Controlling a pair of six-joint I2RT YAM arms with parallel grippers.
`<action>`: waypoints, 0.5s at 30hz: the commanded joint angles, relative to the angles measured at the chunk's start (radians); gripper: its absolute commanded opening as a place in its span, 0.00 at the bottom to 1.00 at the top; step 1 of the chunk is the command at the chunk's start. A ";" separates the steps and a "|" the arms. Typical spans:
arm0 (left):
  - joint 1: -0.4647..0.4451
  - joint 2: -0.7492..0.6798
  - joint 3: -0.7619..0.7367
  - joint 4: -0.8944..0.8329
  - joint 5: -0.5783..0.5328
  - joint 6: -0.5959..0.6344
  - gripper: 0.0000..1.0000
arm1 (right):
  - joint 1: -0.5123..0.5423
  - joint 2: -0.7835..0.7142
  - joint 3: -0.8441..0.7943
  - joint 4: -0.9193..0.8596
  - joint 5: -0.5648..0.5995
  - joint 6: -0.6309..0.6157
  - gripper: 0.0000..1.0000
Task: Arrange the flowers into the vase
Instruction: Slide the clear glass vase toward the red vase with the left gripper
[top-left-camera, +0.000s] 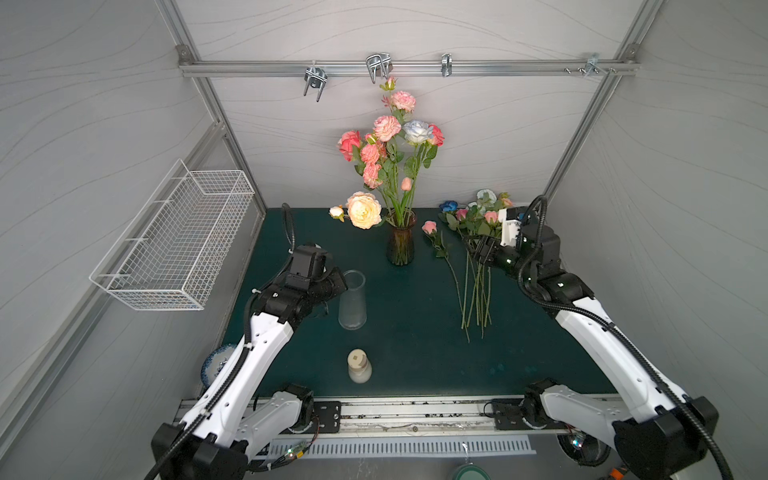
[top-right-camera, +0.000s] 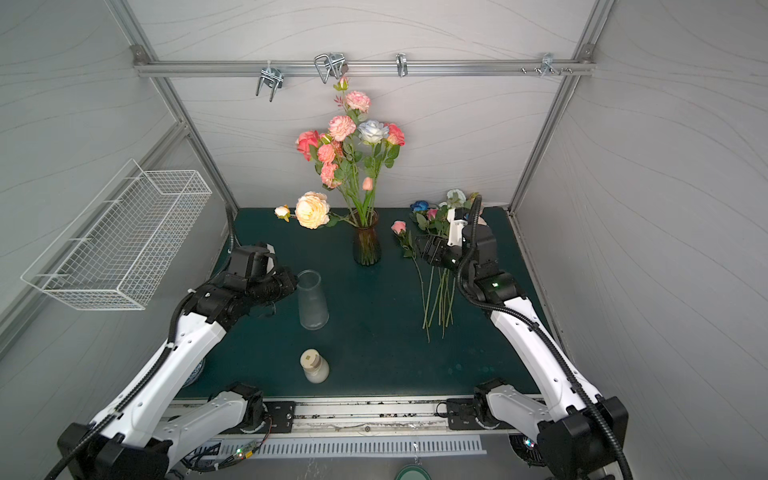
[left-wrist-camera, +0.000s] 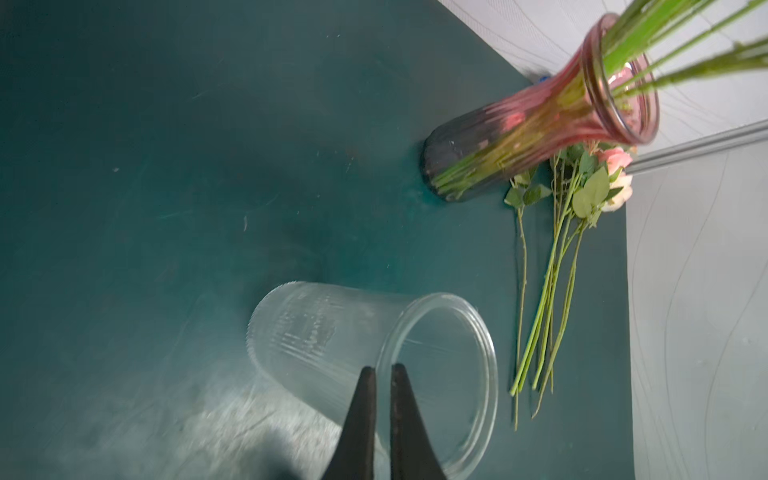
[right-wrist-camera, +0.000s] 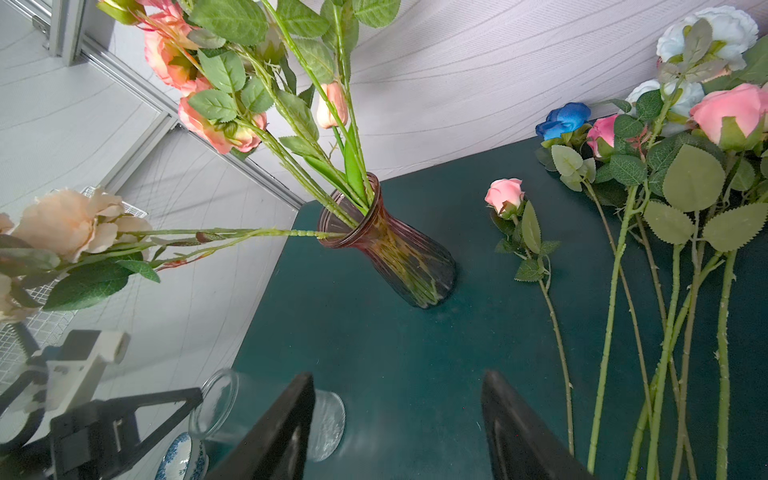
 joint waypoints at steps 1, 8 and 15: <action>-0.017 -0.103 0.031 0.005 -0.053 -0.012 0.00 | -0.008 -0.031 -0.013 0.004 -0.003 0.015 0.65; -0.135 -0.166 0.091 -0.021 -0.103 -0.019 0.00 | -0.010 -0.032 -0.010 0.003 -0.005 0.016 0.65; -0.402 -0.154 0.171 -0.017 -0.288 -0.019 0.00 | -0.018 -0.042 -0.014 -0.003 -0.009 0.015 0.65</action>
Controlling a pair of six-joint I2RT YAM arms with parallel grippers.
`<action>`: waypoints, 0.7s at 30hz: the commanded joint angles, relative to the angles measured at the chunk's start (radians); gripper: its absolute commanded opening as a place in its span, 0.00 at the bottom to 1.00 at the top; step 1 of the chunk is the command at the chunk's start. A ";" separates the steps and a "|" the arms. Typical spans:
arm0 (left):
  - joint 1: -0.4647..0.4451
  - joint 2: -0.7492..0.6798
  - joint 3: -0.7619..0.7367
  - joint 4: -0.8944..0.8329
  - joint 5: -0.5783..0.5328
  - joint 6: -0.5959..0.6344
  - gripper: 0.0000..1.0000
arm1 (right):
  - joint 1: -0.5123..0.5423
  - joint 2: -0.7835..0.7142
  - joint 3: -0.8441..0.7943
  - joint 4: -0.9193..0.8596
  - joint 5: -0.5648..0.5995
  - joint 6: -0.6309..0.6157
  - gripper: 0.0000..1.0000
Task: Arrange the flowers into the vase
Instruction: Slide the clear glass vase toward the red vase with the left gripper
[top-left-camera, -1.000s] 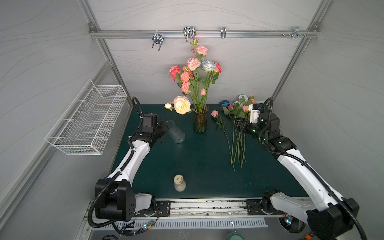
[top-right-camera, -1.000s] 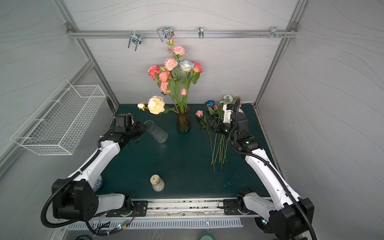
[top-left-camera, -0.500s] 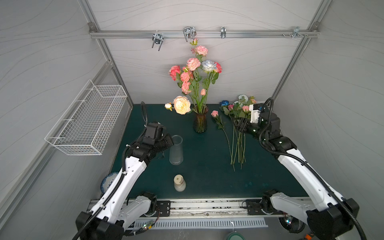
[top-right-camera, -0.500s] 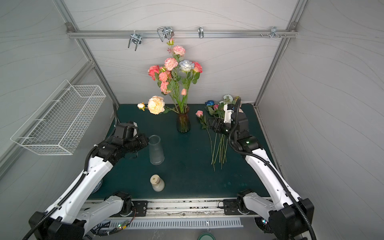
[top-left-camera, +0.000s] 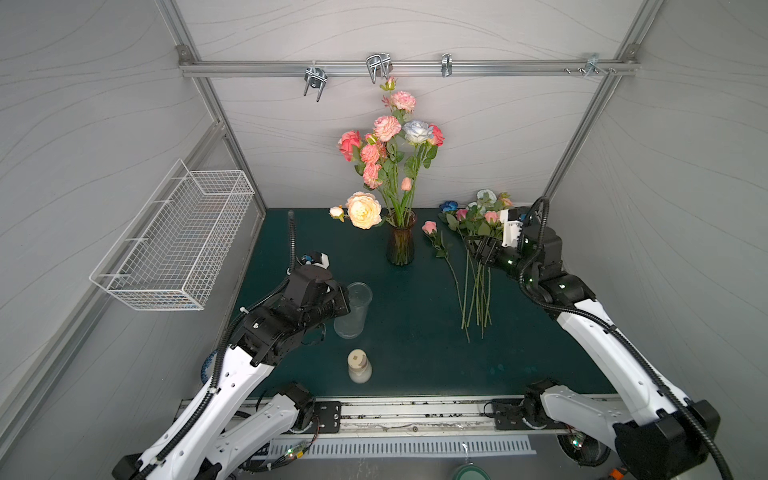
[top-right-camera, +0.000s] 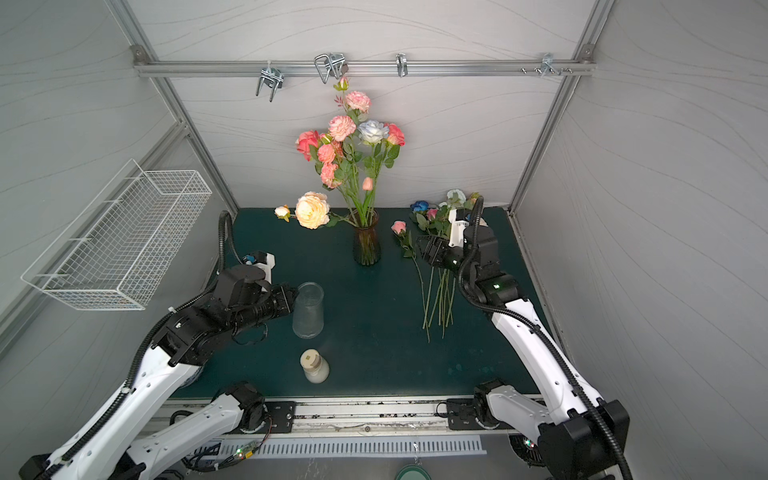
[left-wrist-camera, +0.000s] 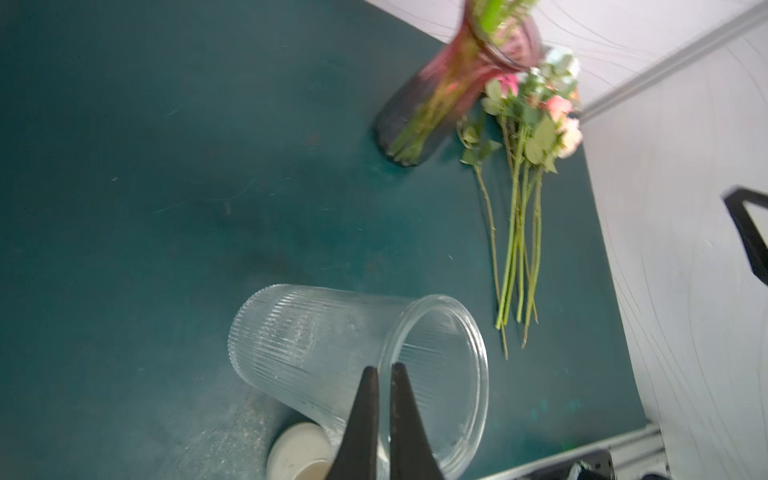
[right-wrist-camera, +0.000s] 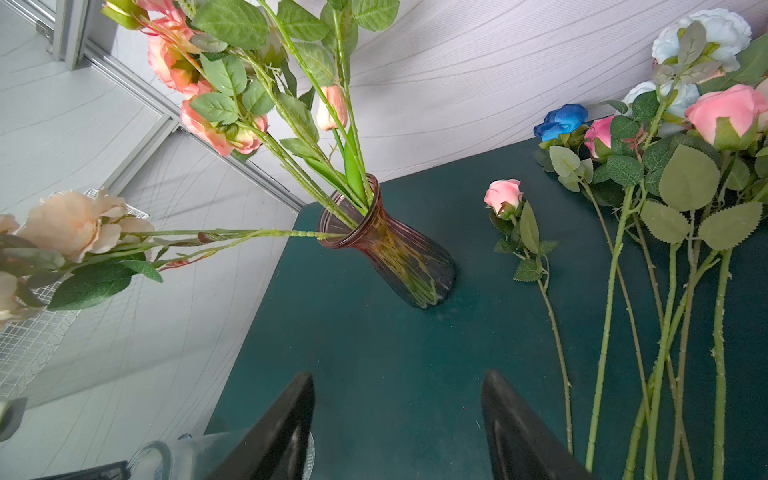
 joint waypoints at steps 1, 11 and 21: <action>-0.116 -0.009 0.100 0.113 -0.140 -0.011 0.00 | -0.012 -0.026 -0.007 -0.002 -0.005 0.013 0.65; -0.374 0.113 0.102 0.264 -0.226 -0.046 0.00 | -0.030 -0.046 -0.009 -0.012 -0.012 0.014 0.65; -0.393 0.197 -0.008 0.437 -0.145 -0.150 0.00 | -0.035 -0.062 -0.016 -0.027 -0.015 0.005 0.65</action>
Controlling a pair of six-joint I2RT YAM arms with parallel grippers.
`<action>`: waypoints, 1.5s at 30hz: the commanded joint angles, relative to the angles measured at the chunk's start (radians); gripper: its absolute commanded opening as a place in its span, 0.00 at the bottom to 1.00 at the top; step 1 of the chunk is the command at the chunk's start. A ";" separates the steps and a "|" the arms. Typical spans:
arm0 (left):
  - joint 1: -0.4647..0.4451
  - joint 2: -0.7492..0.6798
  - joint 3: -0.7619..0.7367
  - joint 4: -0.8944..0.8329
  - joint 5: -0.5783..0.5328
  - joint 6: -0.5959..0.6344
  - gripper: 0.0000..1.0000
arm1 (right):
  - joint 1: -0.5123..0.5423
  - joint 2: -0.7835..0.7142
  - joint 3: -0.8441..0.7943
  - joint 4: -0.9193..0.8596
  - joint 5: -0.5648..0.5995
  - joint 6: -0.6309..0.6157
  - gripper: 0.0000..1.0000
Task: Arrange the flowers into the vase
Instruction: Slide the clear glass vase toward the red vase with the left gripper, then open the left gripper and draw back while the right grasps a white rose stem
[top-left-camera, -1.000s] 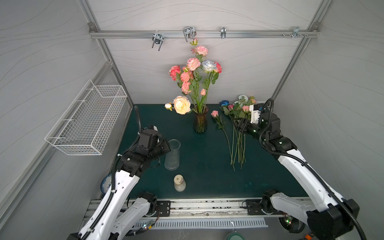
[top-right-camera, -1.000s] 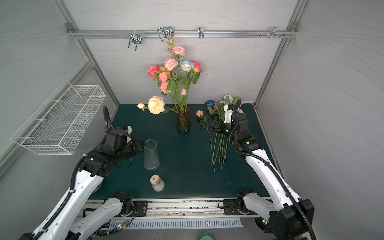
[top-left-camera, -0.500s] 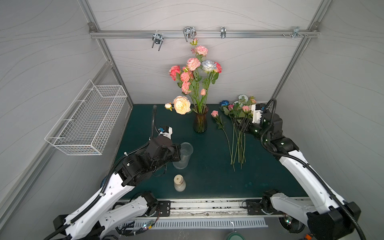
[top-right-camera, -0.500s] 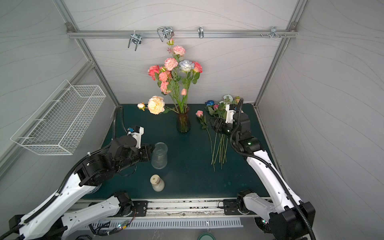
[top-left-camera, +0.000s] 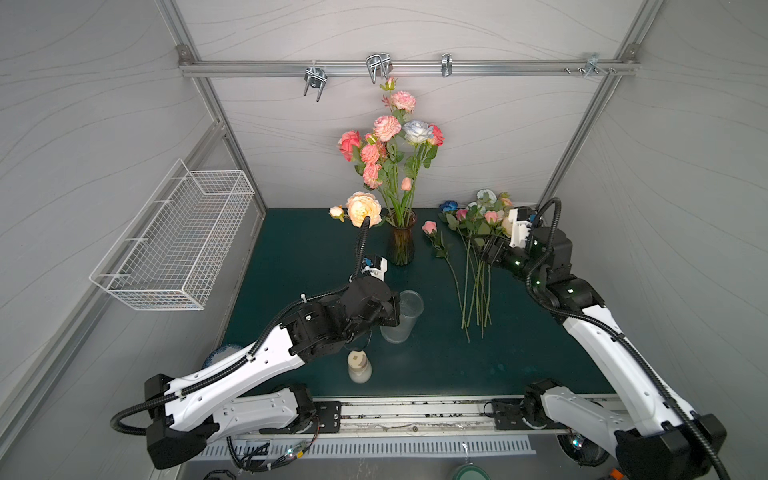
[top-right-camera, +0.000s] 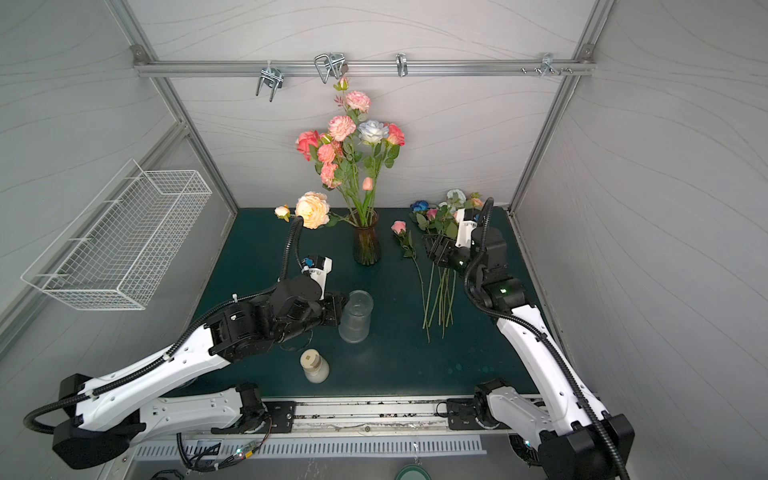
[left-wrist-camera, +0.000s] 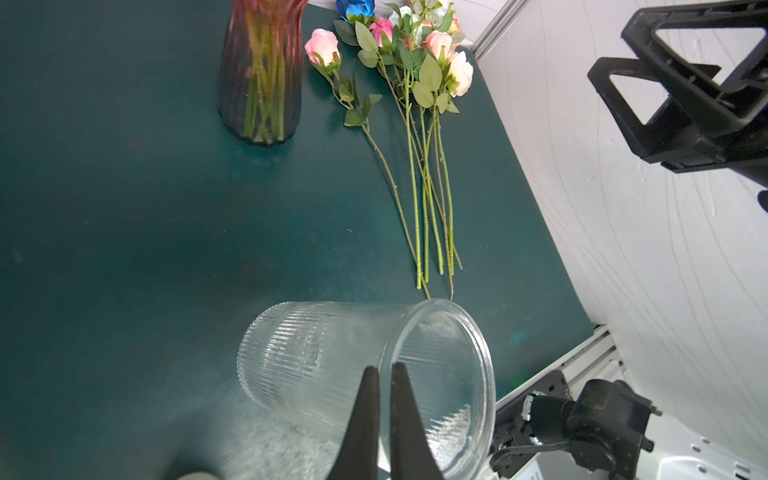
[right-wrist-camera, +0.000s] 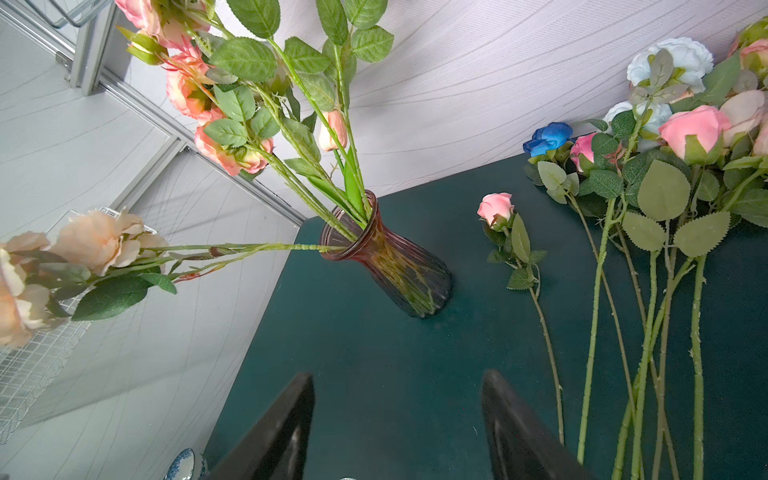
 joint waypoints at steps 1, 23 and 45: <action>-0.002 -0.001 -0.005 0.178 -0.007 -0.063 0.00 | -0.005 -0.020 -0.012 -0.017 -0.014 -0.003 0.65; 0.077 -0.021 -0.097 0.095 0.003 -0.132 0.48 | -0.004 -0.005 0.001 -0.028 -0.045 0.002 0.66; 0.075 -0.328 0.004 0.028 -0.014 0.101 0.99 | -0.015 0.647 0.200 -0.189 0.179 -0.050 0.62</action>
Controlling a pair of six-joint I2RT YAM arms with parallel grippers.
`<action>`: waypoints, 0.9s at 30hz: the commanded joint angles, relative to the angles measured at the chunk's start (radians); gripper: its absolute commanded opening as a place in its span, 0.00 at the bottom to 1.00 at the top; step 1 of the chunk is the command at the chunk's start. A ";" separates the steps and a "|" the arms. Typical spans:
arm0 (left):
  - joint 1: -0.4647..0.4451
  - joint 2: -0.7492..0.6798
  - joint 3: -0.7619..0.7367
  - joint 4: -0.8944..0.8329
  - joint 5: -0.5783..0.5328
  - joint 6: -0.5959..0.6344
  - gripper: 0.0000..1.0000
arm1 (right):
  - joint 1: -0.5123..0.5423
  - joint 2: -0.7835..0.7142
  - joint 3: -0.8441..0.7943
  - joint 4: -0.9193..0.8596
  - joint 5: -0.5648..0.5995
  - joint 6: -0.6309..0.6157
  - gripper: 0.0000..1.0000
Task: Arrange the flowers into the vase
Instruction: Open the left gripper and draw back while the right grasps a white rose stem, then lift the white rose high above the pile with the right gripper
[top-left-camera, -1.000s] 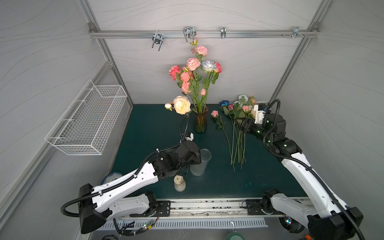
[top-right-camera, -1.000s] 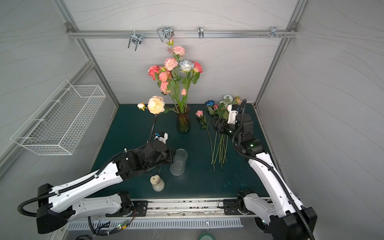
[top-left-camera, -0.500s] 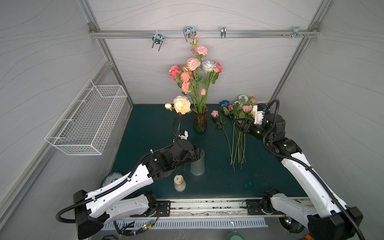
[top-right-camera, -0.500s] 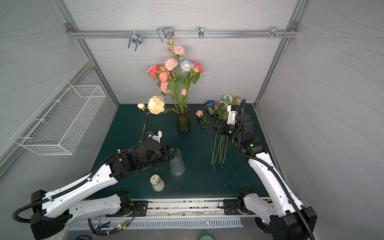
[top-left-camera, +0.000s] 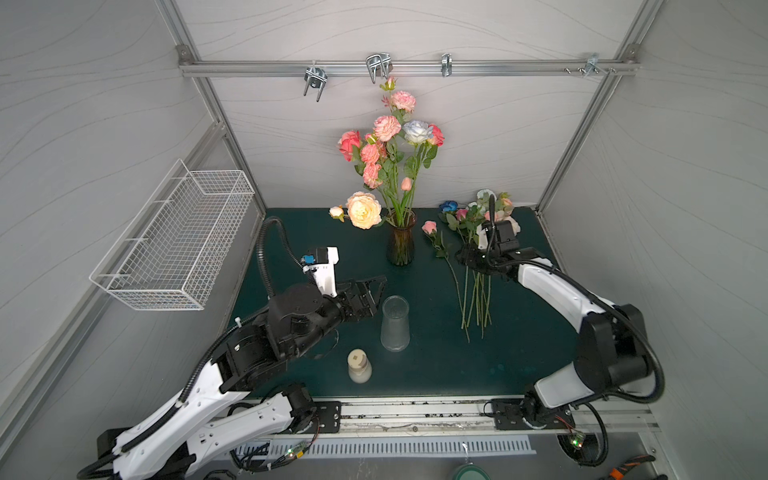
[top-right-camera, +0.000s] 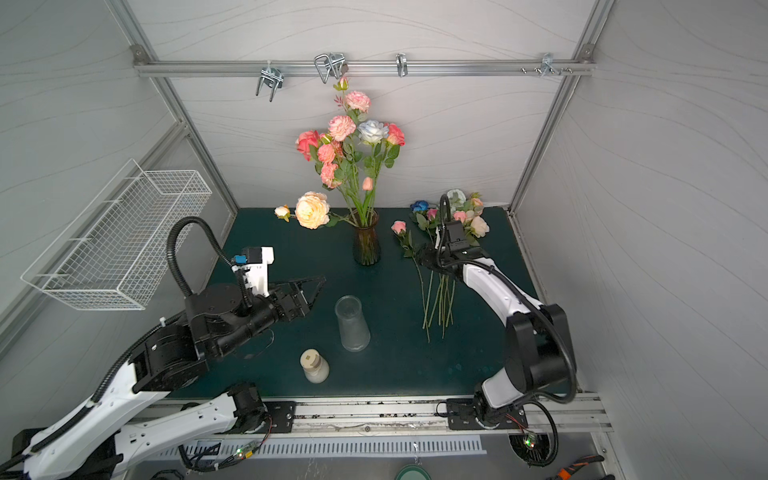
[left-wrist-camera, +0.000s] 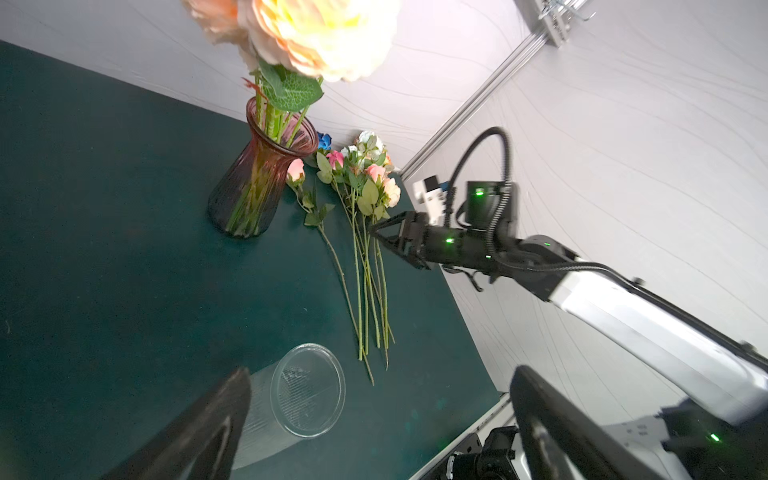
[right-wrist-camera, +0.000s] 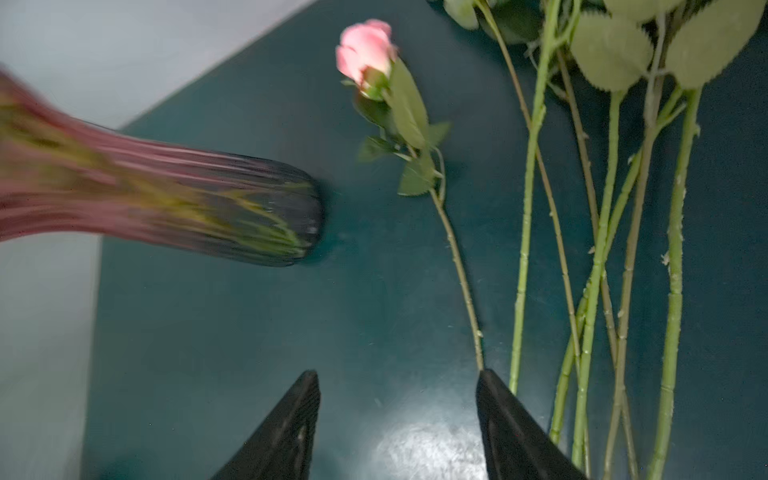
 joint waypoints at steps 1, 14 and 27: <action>-0.001 -0.022 -0.024 0.000 0.001 0.056 0.99 | -0.008 0.098 0.084 -0.067 0.105 -0.021 0.62; 0.000 -0.257 -0.204 0.115 0.079 0.130 0.99 | -0.032 0.413 0.290 -0.149 0.212 -0.069 0.58; 0.000 -0.254 -0.182 0.062 0.100 0.156 0.99 | -0.060 0.378 0.296 -0.052 0.188 -0.139 0.04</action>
